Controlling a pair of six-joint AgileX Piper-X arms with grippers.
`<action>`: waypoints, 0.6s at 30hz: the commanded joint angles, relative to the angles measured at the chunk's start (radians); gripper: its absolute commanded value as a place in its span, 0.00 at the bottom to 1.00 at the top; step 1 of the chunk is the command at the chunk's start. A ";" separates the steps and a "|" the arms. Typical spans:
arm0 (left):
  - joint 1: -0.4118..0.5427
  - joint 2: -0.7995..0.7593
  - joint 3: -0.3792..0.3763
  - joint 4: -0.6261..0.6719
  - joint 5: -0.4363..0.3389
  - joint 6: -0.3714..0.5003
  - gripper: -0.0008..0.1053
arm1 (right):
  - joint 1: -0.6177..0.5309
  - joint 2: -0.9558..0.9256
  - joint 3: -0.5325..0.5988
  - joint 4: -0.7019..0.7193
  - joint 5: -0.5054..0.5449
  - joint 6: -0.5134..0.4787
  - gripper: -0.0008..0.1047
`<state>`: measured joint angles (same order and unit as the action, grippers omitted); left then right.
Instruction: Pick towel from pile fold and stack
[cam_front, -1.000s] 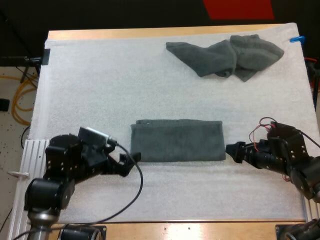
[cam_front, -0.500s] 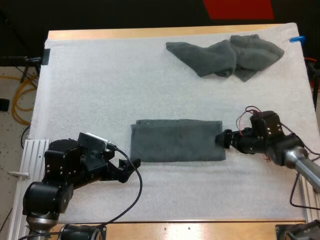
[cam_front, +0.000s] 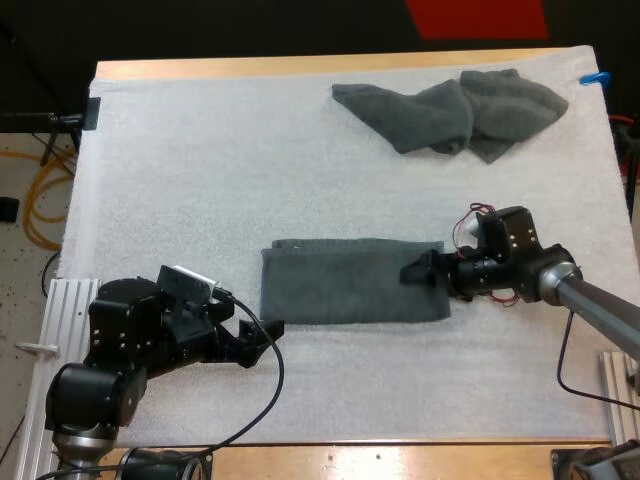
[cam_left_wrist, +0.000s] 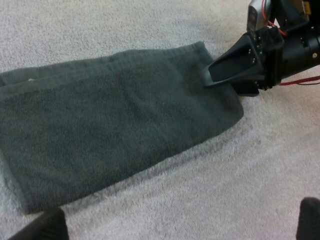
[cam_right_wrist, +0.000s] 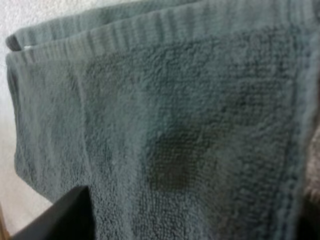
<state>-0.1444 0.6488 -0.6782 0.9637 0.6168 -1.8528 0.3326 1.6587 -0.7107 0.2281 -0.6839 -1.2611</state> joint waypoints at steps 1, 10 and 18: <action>-0.003 -0.004 -0.007 0.001 0.008 -0.005 0.83 | 0.010 0.019 0.007 0.024 0.003 0.008 0.53; -0.003 -0.004 -0.007 0.001 0.008 -0.005 0.83 | 0.010 -0.022 0.002 0.080 0.108 -0.051 0.01; -0.003 -0.004 -0.007 0.001 0.008 -0.005 0.83 | 0.010 -0.210 -0.080 0.489 0.682 -0.373 0.01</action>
<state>-0.1444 0.6488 -0.6782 0.9637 0.6168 -1.8528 0.3419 1.4555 -0.7846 0.6798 -0.1785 -1.6043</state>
